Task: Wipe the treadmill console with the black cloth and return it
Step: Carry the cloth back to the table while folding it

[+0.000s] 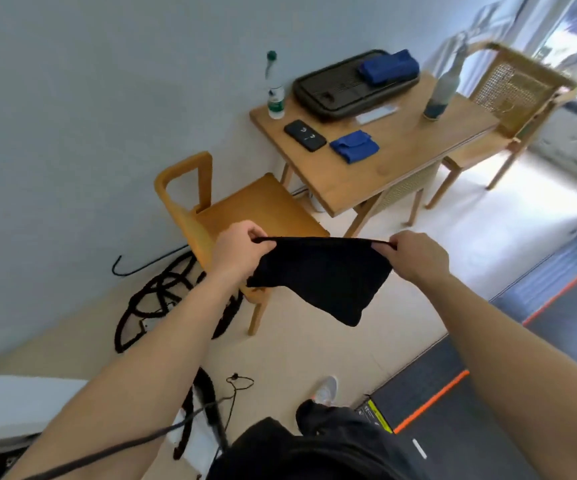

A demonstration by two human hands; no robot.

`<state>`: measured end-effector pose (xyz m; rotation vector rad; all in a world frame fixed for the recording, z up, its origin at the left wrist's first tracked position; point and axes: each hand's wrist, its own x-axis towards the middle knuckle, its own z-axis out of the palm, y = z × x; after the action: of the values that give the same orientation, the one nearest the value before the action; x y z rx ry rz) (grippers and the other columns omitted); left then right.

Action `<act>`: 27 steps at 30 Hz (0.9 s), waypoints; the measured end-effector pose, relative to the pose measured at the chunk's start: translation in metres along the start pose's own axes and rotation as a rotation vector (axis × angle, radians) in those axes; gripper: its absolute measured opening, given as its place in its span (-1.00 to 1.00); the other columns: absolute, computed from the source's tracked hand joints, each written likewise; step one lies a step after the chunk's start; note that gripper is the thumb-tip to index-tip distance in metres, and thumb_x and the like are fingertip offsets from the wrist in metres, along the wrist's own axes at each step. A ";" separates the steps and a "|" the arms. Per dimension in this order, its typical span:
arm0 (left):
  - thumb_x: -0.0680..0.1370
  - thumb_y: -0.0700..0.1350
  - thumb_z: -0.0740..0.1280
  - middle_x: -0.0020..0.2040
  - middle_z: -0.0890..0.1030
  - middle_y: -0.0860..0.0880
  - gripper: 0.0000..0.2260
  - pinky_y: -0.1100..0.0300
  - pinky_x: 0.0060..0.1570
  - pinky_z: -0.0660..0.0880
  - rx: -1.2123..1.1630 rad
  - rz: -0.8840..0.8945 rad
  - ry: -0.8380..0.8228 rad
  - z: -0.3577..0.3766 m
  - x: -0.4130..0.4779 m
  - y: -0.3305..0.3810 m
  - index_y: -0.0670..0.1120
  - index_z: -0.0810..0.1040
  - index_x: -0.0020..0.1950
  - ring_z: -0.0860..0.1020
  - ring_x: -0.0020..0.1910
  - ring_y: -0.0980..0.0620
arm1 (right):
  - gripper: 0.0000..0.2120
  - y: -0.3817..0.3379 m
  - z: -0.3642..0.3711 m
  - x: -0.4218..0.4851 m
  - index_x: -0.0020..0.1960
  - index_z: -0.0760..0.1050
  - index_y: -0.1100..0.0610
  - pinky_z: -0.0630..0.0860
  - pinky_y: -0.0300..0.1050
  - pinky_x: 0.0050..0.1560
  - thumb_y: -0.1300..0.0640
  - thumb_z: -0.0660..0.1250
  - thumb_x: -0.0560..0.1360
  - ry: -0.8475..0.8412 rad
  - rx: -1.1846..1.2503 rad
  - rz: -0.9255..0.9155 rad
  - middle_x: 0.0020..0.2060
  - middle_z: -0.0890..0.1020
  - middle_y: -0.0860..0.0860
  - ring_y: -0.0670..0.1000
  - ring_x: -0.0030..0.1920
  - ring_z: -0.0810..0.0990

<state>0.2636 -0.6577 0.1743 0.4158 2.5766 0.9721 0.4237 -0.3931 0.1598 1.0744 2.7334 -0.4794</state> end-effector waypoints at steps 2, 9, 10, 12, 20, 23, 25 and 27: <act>0.46 0.08 0.51 -0.15 0.62 0.08 -0.83 0.05 -0.15 0.59 0.008 0.005 0.006 0.017 0.026 0.036 0.05 0.57 -0.14 0.59 -0.15 0.06 | -0.47 0.020 -0.018 0.015 -0.35 0.46 0.18 0.42 -0.11 -0.34 -0.19 0.19 0.60 -0.061 0.252 0.063 -0.42 0.60 0.05 0.07 -0.36 0.55; 0.58 -0.05 0.42 -0.23 0.67 0.01 -0.85 0.33 -0.38 0.51 -0.326 0.056 -0.368 0.118 0.071 0.166 -0.12 0.71 -0.05 0.63 -0.23 0.04 | -0.58 0.027 -0.059 0.052 -0.06 0.59 0.30 0.34 -0.19 -0.45 -0.02 0.16 0.64 -0.278 0.779 0.062 -0.41 0.66 0.05 -0.04 -0.52 0.48; 0.61 -0.07 0.39 -0.25 0.64 0.01 -0.83 0.37 -0.46 0.46 -0.361 0.049 -0.420 0.129 0.074 0.181 -0.15 0.70 -0.03 0.60 -0.28 0.05 | -0.58 0.030 -0.064 0.060 -0.04 0.61 0.30 0.33 -0.18 -0.45 -0.01 0.14 0.64 -0.270 0.769 0.065 -0.40 0.67 0.05 -0.04 -0.51 0.49; 0.63 -0.08 0.35 -0.25 0.62 -0.02 -0.82 0.37 -0.47 0.45 -0.401 0.052 -0.509 0.149 0.086 0.206 -0.15 0.69 -0.02 0.57 -0.29 0.04 | -0.59 0.040 -0.074 0.076 -0.03 0.63 0.26 0.34 -0.20 -0.46 0.02 0.11 0.63 -0.236 0.752 0.094 -0.38 0.68 0.08 -0.02 -0.48 0.50; 0.56 -0.21 0.40 -0.20 0.64 -0.07 -0.85 0.29 -0.33 0.45 -0.297 0.162 -0.899 0.211 0.182 0.270 -0.23 0.69 0.07 0.55 -0.27 0.07 | -0.68 0.096 -0.106 0.166 -0.11 0.60 0.35 0.43 -0.20 -0.38 0.23 0.09 0.49 -0.328 0.688 0.094 -0.29 0.72 0.18 0.07 -0.34 0.54; 0.49 -0.40 0.32 -0.11 0.68 -0.15 -0.73 0.33 -0.24 0.52 -0.270 0.221 -0.999 0.223 0.228 0.293 -0.24 0.68 0.14 0.60 -0.20 0.06 | -0.73 0.114 -0.132 0.216 -0.16 0.63 0.15 0.41 -0.20 -0.35 0.30 0.15 0.46 -0.440 0.533 0.122 -0.29 0.72 0.01 0.00 -0.31 0.57; 0.45 -0.40 0.28 -0.13 0.66 -0.20 -0.69 0.23 -0.19 0.52 -0.235 0.243 -0.989 0.231 0.263 0.311 -0.21 0.71 0.08 0.57 -0.17 0.00 | -0.75 0.128 -0.146 0.252 -0.12 0.64 0.17 0.43 -0.12 -0.23 0.16 0.19 0.49 -0.477 0.531 0.220 -0.26 0.73 0.04 0.02 -0.27 0.60; 0.44 -0.36 0.26 -0.15 0.67 -0.16 -0.67 0.18 -0.18 0.49 -0.199 0.247 -0.987 0.238 0.295 0.329 -0.13 0.74 0.04 0.55 -0.17 0.01 | -0.65 0.146 -0.155 0.288 -0.10 0.57 0.23 0.42 -0.11 -0.25 -0.05 0.21 0.55 -0.332 0.550 0.363 -0.27 0.69 0.10 0.07 -0.29 0.58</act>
<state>0.1490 -0.1691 0.1652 0.8978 1.5511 0.7939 0.3084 -0.0559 0.1934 1.4139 2.0986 -1.2569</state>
